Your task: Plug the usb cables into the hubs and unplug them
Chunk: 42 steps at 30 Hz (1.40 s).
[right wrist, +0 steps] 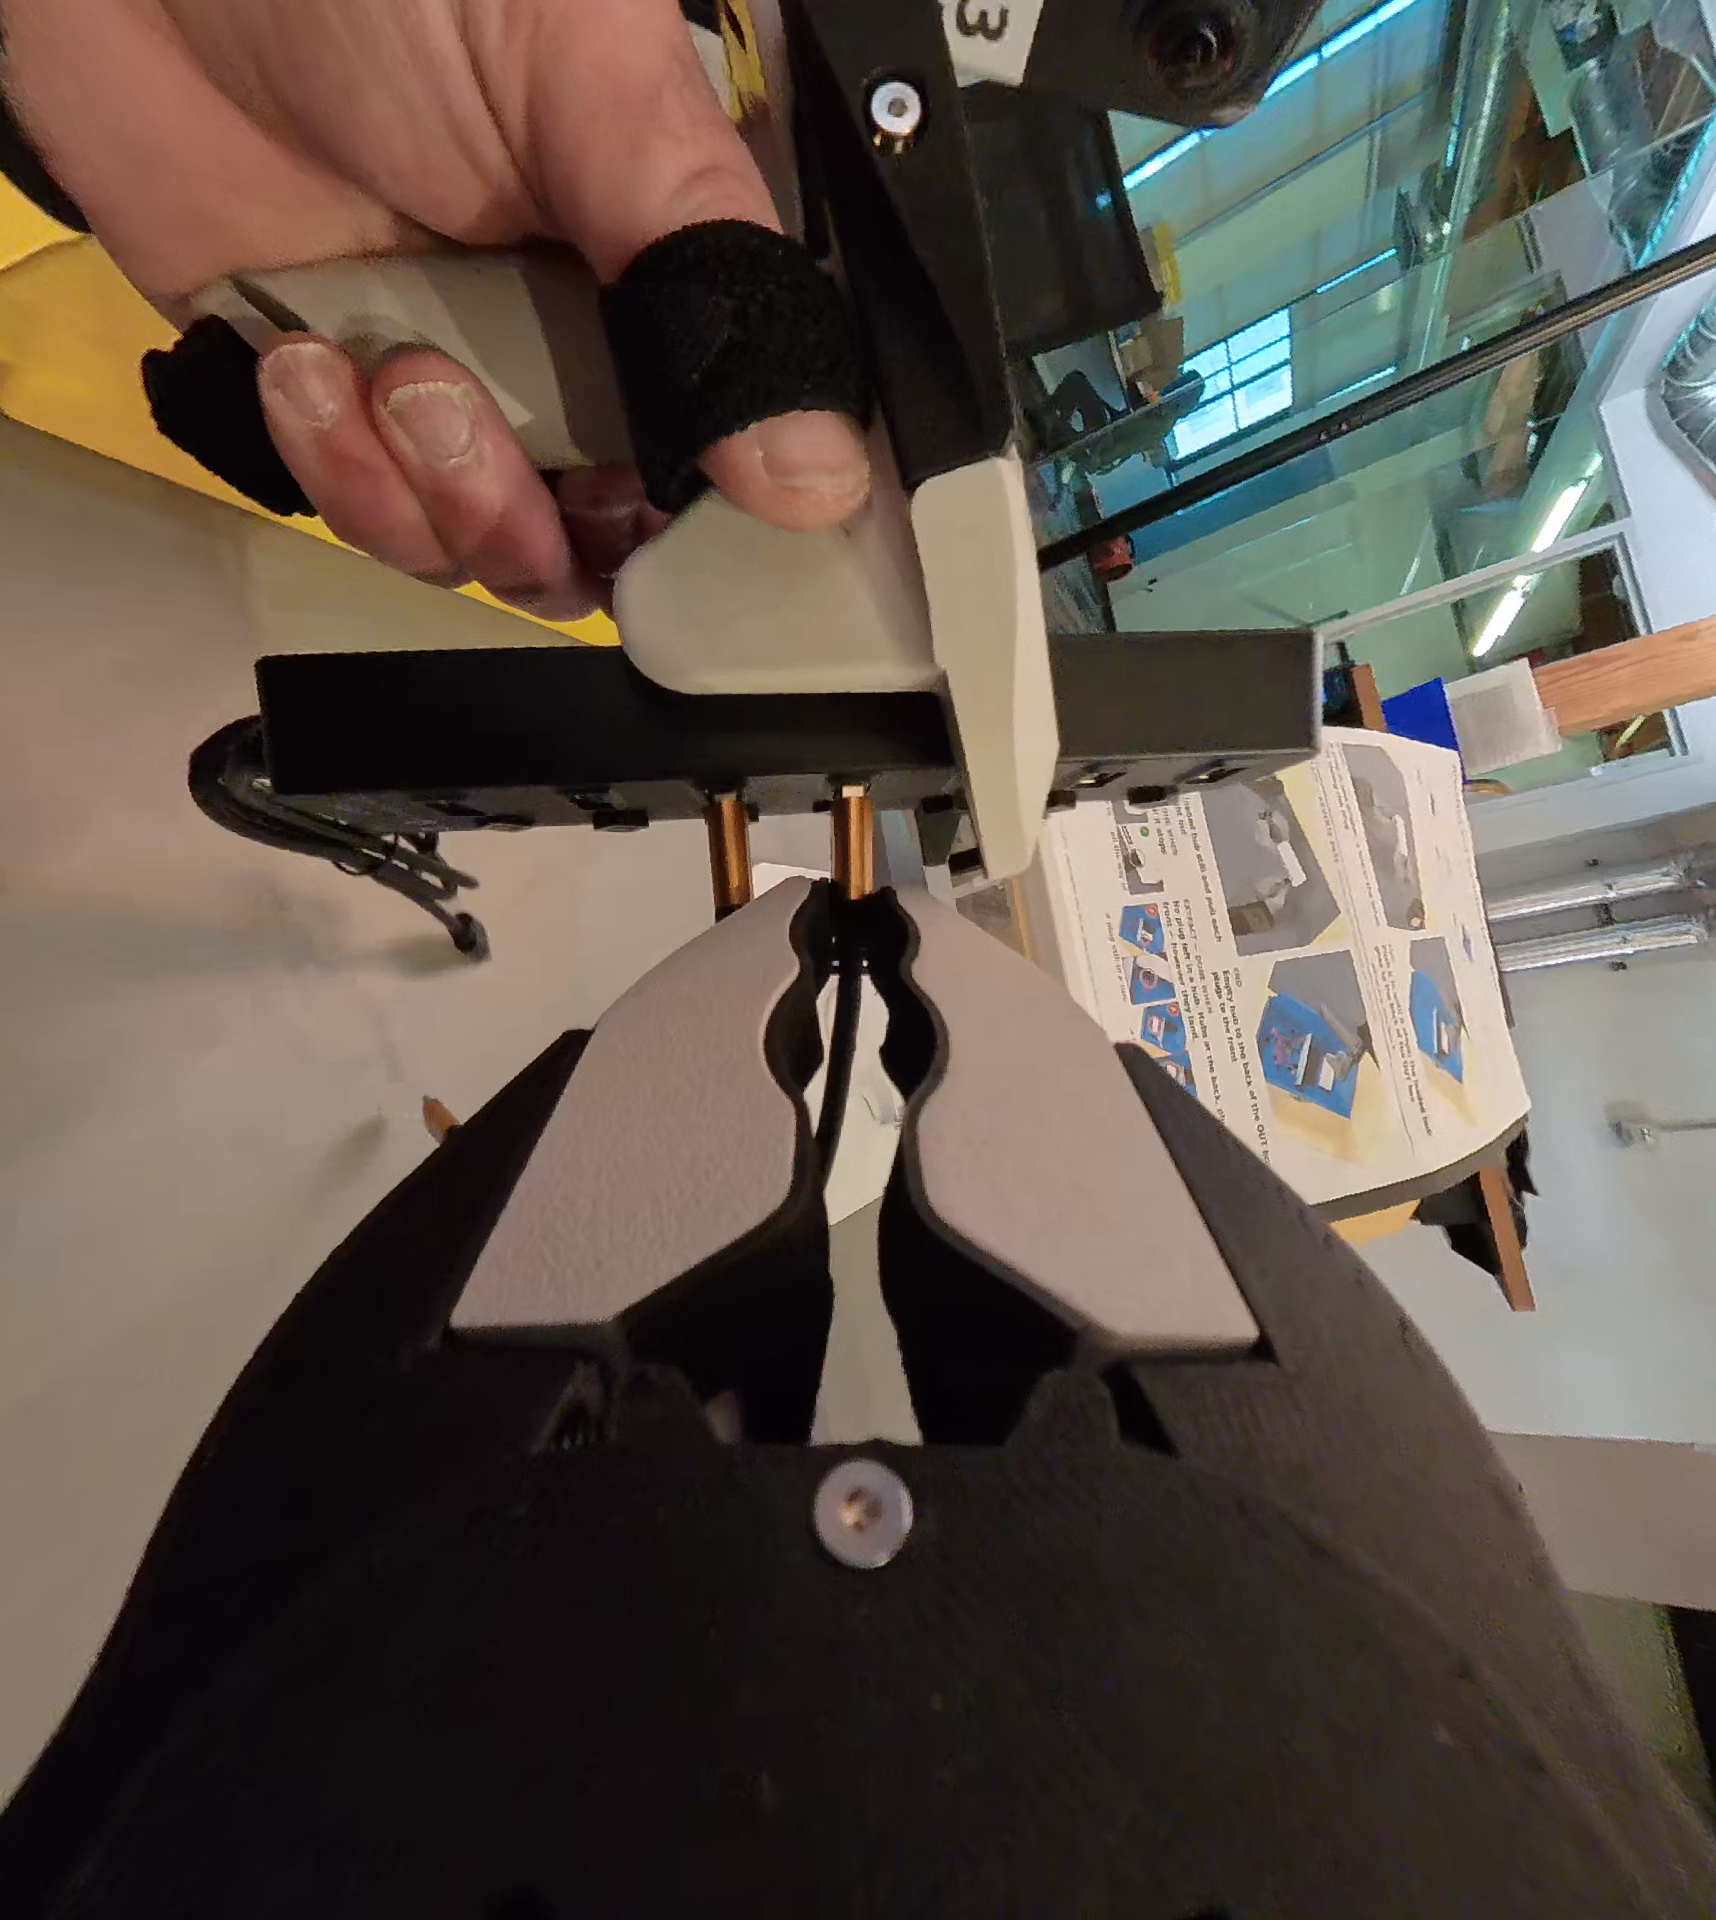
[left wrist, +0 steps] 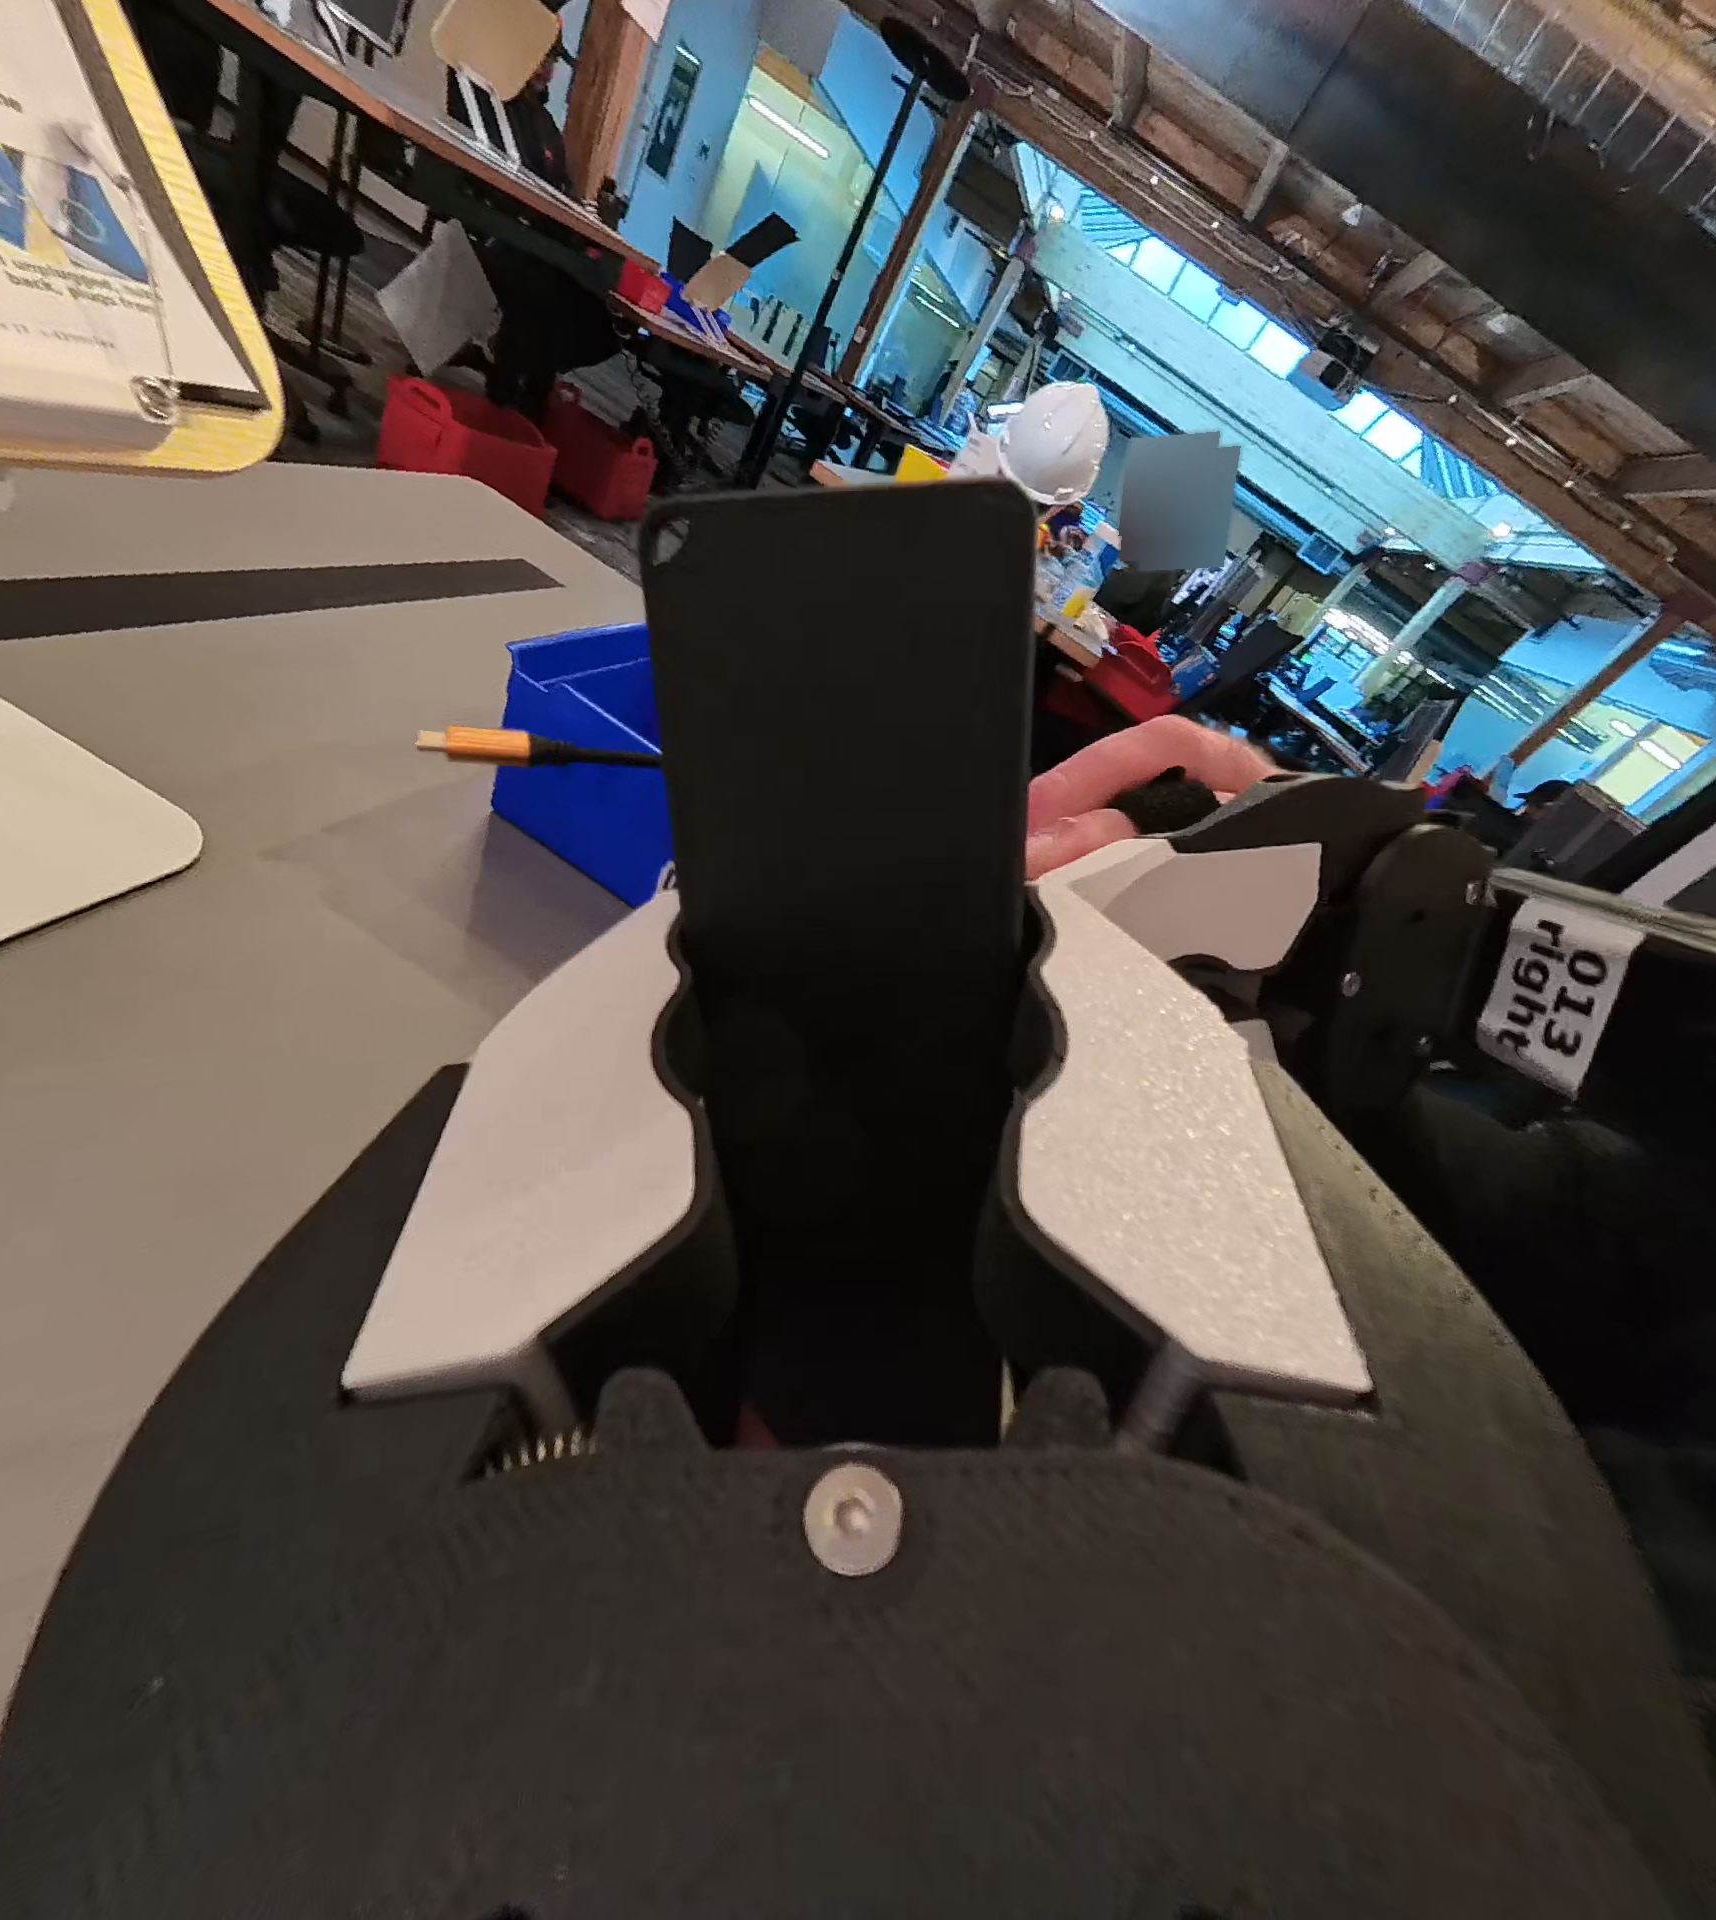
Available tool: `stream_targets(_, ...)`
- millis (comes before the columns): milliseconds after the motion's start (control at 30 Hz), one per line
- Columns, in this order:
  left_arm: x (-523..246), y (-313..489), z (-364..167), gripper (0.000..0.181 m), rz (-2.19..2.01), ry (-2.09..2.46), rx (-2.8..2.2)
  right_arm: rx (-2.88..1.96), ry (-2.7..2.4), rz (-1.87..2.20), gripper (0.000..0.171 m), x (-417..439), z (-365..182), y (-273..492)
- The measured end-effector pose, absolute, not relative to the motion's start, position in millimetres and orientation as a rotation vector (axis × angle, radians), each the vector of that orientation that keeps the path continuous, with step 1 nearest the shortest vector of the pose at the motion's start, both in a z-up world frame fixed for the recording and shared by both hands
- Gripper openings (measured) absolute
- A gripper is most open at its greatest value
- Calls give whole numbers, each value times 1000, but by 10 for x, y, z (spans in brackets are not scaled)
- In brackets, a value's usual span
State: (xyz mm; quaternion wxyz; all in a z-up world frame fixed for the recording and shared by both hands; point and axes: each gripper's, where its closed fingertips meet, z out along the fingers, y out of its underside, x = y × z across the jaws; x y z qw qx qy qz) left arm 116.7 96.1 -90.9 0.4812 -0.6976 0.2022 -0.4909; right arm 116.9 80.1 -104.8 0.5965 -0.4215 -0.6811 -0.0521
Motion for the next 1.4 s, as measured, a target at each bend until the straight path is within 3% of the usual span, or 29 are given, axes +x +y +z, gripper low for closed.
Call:
stream_targets(200, 1034, 996, -809, 57, -1216, 441, -1658, -1025, -1598, -150, 6, 1367, -1041, 921)
stream_targets(300, 616, 1087, -701, 56, -1100, 436, -1657, -1061, -1508, -82, 6, 1666, -760, 1070)
stream_targets(400, 724, 1064, -703, 57, -1029, 494, -1677, -1089, -1488, -120, 6, 1776, -577, 1145)
stream_targets(667, 483, 1106, -553, 57, -1072, 410, -1608, -1317, -1143, -192, 6, 3084, -133, 1927)
stream_targets(1100, 466, 1133, -591, 57, -1050, 426, -1624, -1599, -949, -176, 7, 3755, -1222, 3138)
stream_targets(1400, 493, 1154, -639, 57, -1061, 430, -1634, -1455, -1001, -111, 7, 3511, -1072, 3297)
